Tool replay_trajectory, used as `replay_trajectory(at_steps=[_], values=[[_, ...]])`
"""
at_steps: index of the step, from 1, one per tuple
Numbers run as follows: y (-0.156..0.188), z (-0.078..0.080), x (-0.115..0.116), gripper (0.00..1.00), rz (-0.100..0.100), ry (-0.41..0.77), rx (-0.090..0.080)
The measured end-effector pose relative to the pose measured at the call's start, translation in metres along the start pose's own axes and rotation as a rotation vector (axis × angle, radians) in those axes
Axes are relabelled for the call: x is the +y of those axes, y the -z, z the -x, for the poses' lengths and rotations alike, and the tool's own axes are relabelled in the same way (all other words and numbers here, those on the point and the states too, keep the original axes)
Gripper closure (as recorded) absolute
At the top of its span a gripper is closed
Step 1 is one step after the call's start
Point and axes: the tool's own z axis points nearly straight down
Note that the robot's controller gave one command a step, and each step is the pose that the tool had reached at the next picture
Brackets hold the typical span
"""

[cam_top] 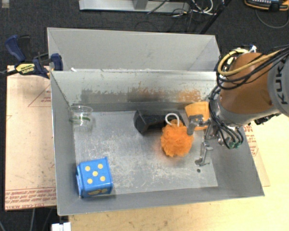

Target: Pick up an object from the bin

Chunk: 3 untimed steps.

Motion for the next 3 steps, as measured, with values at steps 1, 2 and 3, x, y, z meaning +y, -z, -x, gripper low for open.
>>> replay_trajectory(at_steps=[1,2,3], values=[[0.004,0.002,0.000,0.00,-0.001,0.002,-0.007],[-0.003,0.004,0.004,0.00,-0.002,0.038,-0.011],[-0.057,0.018,0.048,0.00,-0.004,0.288,-0.017]])
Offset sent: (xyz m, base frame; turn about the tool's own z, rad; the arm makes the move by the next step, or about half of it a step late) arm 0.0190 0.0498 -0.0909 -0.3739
